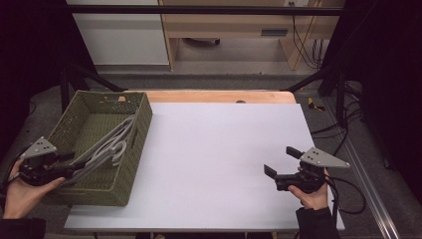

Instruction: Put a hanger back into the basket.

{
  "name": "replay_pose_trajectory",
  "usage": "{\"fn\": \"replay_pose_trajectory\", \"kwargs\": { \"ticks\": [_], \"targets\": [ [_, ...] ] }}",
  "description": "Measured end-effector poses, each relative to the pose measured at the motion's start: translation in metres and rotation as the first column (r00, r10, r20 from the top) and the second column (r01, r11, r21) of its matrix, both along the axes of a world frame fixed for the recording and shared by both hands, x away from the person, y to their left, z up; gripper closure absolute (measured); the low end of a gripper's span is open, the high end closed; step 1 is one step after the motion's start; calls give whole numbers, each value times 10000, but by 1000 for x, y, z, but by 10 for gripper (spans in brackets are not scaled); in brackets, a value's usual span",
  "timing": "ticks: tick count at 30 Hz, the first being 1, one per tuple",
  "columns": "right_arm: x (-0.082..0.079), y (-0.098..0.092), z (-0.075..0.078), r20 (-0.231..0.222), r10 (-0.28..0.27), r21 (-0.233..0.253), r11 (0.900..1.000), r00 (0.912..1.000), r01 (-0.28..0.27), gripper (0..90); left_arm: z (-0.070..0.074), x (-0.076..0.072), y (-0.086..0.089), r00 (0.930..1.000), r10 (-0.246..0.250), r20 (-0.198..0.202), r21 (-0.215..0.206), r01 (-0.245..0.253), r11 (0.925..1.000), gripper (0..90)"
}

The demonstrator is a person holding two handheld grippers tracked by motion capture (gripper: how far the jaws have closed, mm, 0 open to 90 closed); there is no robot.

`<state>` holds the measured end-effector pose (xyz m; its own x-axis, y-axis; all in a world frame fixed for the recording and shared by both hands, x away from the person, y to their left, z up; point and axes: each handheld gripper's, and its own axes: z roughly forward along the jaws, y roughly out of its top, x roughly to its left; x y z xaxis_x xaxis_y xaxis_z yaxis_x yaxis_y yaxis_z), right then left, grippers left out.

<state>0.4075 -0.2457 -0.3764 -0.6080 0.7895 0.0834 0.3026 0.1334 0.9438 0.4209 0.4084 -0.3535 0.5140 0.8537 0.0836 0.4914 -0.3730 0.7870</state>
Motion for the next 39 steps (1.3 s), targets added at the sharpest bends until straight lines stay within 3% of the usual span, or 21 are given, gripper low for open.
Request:
{"fn": "replay_pose_trajectory", "kwargs": {
  "ticks": [2,4,8,11,16,21,24,31,35,39],
  "targets": [
    [0,-1,1,32,7,119,9999,10000,-8,13,3,-4,-8,9990,-8,437,-610,34,9981,407],
    [-1,-2,1,36,-7,136,9999,10000,6,12,4,-8,-16,9970,-63,773,-965,138,9952,366],
    [0,-3,1,30,-6,105,9999,10000,6,12,6,-15,-33,9904,-199,1366,-1869,455,9813,291],
    [-1,-2,1,38,-62,134,9999,10000,62,11,5,-20,-48,9859,-305,1643,-2290,682,9710,232],
    [-1,-2,1,72,-145,186,9997,9999,144,11,-2,-26,-70,9796,-507,1944,-2512,997,9628,140],
    [-2,-3,1,73,-141,165,9998,9999,139,8,-7,-31,-86,9759,-748,2051,-2398,1242,9628,100],
    [-2,-4,1,62,-140,196,9997,9999,139,8,-9,-33,-94,9732,-1006,2067,-2441,1508,9580,91],
    [-3,-8,-1,125,-100,294,9995,9999,96,6,-18,-32,-113,9688,-1386,2054,-2232,1842,9572,79],
    [-3,-9,-2,192,-153,329,9994,9997,147,7,-23,-29,-122,9619,-1720,2126,-2238,2193,9496,79],
    [-3,-11,-3,209,-93,287,9996,9997,87,7,-24,-24,-127,9631,-1754,2043,-2211,2200,9501,79]
  ]
}}
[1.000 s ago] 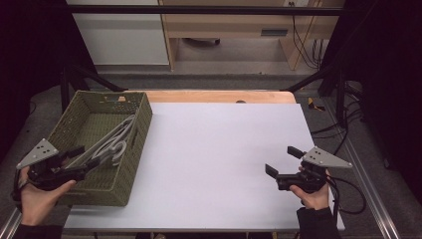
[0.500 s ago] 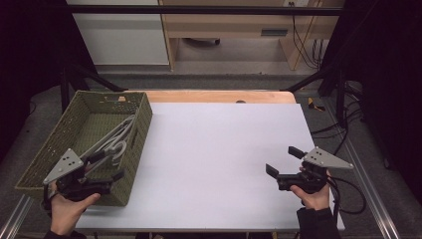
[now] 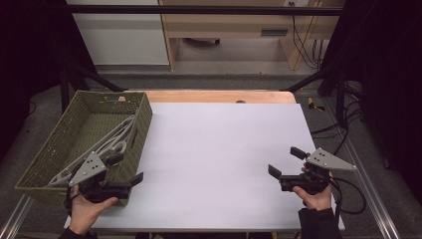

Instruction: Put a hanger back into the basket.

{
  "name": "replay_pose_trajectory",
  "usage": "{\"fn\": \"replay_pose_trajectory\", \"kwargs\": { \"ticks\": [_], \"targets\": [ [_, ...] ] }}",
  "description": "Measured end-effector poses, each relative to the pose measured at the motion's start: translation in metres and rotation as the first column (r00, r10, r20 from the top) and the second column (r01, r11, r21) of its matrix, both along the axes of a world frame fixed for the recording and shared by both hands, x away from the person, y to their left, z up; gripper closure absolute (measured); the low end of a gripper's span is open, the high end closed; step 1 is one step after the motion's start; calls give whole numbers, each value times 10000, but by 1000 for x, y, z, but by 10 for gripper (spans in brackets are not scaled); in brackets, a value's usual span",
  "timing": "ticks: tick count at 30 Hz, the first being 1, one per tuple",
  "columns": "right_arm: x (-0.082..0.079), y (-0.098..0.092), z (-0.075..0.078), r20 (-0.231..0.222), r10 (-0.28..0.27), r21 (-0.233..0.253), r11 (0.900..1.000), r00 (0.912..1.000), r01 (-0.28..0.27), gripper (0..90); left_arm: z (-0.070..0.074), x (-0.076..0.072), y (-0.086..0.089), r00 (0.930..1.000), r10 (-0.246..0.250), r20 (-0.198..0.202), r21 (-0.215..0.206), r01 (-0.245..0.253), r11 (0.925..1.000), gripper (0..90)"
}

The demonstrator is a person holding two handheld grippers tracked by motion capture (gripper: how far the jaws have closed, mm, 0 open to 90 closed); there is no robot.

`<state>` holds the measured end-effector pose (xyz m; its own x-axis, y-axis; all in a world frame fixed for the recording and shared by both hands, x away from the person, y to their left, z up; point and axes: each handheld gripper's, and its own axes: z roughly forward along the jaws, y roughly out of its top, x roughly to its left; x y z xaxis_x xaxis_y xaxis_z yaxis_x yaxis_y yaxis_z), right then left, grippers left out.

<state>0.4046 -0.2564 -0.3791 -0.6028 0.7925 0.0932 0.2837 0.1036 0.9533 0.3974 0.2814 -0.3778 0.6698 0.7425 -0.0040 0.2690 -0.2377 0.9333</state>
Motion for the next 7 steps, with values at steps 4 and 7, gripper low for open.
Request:
{"fn": "replay_pose_trajectory", "kwargs": {
  "ticks": [4,7],
  "targets": [
    [0,1,0,43,43,25,10000,10000,-43,6,3,6,-3,9999,115,3,-98,-115,9999,79],
    [0,1,0,47,45,22,10000,10000,-45,6,5,7,-3,9998,170,-53,-277,-171,9995,80]
  ]
}}
